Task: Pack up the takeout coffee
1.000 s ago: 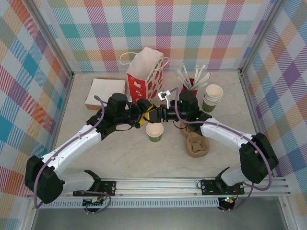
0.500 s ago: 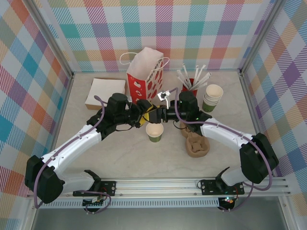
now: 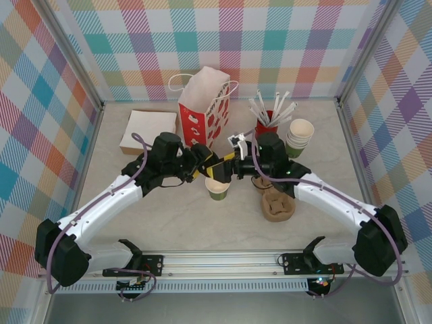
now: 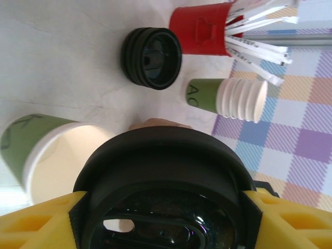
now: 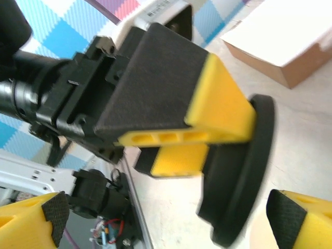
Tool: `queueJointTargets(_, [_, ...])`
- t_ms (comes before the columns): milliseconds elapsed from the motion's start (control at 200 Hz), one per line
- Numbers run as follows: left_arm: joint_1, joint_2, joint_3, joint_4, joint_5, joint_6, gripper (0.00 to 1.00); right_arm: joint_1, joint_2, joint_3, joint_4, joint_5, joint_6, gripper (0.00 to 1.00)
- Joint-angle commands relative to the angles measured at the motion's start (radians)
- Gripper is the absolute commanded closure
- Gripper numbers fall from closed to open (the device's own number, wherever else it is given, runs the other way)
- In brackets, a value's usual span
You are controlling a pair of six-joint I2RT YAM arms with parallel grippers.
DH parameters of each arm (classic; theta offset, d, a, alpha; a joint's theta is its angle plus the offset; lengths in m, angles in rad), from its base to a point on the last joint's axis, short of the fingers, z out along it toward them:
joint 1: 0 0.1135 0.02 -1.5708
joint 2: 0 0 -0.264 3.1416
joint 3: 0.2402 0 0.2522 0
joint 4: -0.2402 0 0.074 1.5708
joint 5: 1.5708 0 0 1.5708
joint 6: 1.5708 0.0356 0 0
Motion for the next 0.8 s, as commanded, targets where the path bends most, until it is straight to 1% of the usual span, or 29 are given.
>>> queueJointTargets(0, [-0.003,0.001,0.062,-0.149,-0.059,0.103,0.3,-0.006,-0.078,-0.012,-0.2,0.104,-0.091,0.0])
queueJointTargets(105, [-0.004,0.023,0.102,-0.25,-0.075,0.189,0.32,-0.022,-0.12,0.017,-0.398,0.266,-0.111,0.0])
queueJointTargets(230, [-0.012,0.064,0.152,-0.331,-0.062,0.282,0.34,-0.032,-0.116,0.089,-0.644,0.506,-0.12,0.0])
queueJointTargets(280, [-0.021,0.089,0.175,-0.356,-0.054,0.31,0.36,-0.035,-0.107,0.109,-0.717,0.587,-0.111,0.0])
queueJointTargets(385, [-0.049,0.156,0.238,-0.418,-0.052,0.37,0.37,-0.047,-0.089,0.14,-0.826,0.704,-0.074,0.0])
queueJointTargets(455, [-0.07,0.204,0.28,-0.452,-0.055,0.399,0.38,-0.053,-0.077,0.149,-0.86,0.744,-0.054,0.0])
queueJointTargets(595, [-0.108,0.285,0.348,-0.49,-0.06,0.437,0.4,-0.061,-0.055,0.151,-0.878,0.775,-0.022,0.0])
queueJointTargets(795, [-0.128,0.371,0.43,-0.564,-0.118,0.478,0.41,-0.062,-0.032,0.166,-0.914,0.818,-0.006,0.0])
